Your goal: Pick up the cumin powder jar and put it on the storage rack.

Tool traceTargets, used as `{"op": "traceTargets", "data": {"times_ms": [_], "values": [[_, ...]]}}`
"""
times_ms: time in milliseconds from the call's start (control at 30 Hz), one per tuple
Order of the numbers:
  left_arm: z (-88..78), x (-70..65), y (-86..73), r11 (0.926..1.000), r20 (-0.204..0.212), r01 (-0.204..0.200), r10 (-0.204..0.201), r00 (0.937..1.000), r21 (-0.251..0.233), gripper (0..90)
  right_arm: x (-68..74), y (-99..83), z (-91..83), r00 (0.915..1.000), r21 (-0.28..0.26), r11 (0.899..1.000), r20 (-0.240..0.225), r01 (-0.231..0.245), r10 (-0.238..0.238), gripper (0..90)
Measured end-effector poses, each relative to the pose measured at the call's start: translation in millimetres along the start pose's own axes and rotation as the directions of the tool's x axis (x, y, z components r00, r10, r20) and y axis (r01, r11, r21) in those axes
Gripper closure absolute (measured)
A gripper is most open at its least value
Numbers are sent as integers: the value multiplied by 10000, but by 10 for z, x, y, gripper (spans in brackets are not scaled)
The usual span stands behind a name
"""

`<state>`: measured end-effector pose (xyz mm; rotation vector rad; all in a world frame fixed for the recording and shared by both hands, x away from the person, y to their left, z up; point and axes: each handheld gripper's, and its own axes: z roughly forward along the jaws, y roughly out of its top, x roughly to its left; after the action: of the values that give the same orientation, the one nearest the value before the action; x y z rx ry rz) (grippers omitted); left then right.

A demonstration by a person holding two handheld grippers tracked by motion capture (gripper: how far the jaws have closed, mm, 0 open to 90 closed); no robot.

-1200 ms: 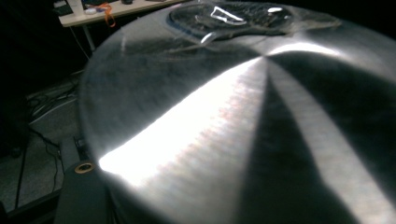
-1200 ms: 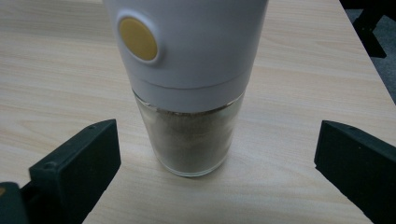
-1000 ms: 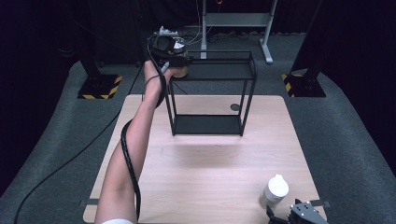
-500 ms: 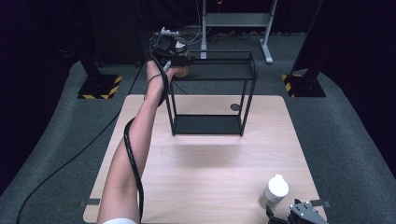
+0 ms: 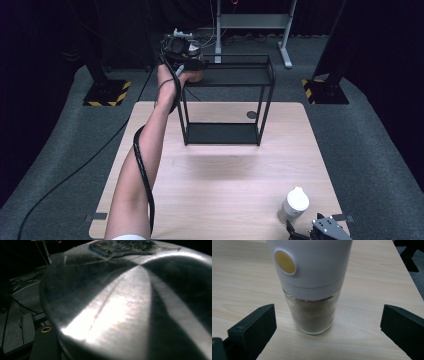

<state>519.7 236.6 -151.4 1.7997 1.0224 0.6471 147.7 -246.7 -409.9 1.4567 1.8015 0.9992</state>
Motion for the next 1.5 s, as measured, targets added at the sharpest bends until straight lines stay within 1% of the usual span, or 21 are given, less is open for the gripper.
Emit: {"op": "traceTargets", "data": {"times_ms": [300, 367, 400, 433, 500, 533, 600, 700, 800, 867, 933, 1000, 1067, 1133, 1167, 1233, 1300, 1367, 1400, 1467, 1500], "values": [[-11, 20, -11, 9999, 143, -111, 111, 9998, -48, 306, 8, 7, 12, 10000, 49, 10000, -45, 32, -32, 0], [-21, 17, -10, 9997, 123, -239, 239, 9996, -19, 303, 7, 8, 12, 10000, 52, 10000, -63, 36, -36, 0], [-27, 4, -1, 9994, 74, -352, 352, 9994, 37, 284, 7, 8, 12, 10000, 55, 10000, -62, 39, -38, 0], [-37, 6, 13, 9988, 101, -470, 469, 9988, 127, 228, 3, 6, 13, 10000, 51, 10000, -65, 38, -38, 0], [-69, -21, -7, 9980, 19, -628, 628, 9980, 36, 115, 1, 5, 13, 10000, 46, 10000, -56, 42, -41, 0], [-91, -39, -9, 9978, -82, -669, 669, 9977, 39, 81, 0, 3, 12, 10000, 36, 10000, -61, 33, -33, 0], [-141, -54, -24, 9975, -136, -709, 708, 9974, -14, 38, 4, 3, 12, 10000, 30, 10000, -52, 36, -36, 0], [-230, -89, -44, 9958, -247, -919, 918, 9955, -40, 0, 10, 4, 15, 10000, 17, 10000, -67, 66, -66, 0], [-345, -103, -95, 9922, -163, -1234, 1231, 9923, -151, 0, 15, 7, 13, 10000, 18, 10000, -80, 51, -51, 0], [-429, -150, -148, 9890, -244, -1468, 1464, 9889, -185, 0, 15, 7, 10, 10000, 11, 10000, -82, 34, -34, 0], [-514, -189, -233, 9860, -235, -1654, 1649, 9860, -228, 0, 13, 5, 10, 10000, 3, 10000, -79, 16, -16, 0], [-590, -238, -332, 9810, -339, -1936, 1930, 9806, -156, 0, 10, 4, 8, 10000, 5, 10000, -64, 2, -2, 0], [-659, -250, -448, 9789, -293, -2042, 2039, 9786, -100, 0, 9, 3, 5, 10000, -4, 10000, -53, -2, 2, 0], [-719, -253, -576, 9783, -211, -2072, 2071, 9781, -37, 0, 9, 3, 4, 10000, -6, 10000, -47, -6, 6, 0], [-743, -264, -642, 9768, -207, -2142, 2142, 9766, 24, 0, 11, 2, 5, 10000, -7, 10000, -40, -12, 12, 0], [-779, -285, -768, 9742, -179, -2249, 2253, 9741, 203, 0, 16, 2, 12, 10000, 4, 10000, -38, -9, 9, 0], [-810, -293, -907, 9740, -80, -2249, 2252, 9743, 284, 0, 24, 3, 21, 10000, 7, 10000, -58, 37, -37, 0], [-839, -326, -1045, 9705, -109, -2365, 2373, 9714, 459, 0, 33, 7, 25, 10000, 16, 10000, -89, 45, -45, 0], [-852, -329, -1133, 9719, -65, -2307, 2313, 9729, 461, 0, 37, 8, 27, 9999, 17, 10000, -93, 69, -69, 0], [-865, -339, -1300, 9727, 41, -2221, 2224, 9750, 666, 0, 39, 7, 29, 9999, 8, 10000, -98, 60, -60, 0], [-867, -351, -1401, 9744, 49, -2137, 2139, 9768, 703, 0, 39, 6, 30, 9999, 4, 10000, -98, 48, -48, 0]]}}
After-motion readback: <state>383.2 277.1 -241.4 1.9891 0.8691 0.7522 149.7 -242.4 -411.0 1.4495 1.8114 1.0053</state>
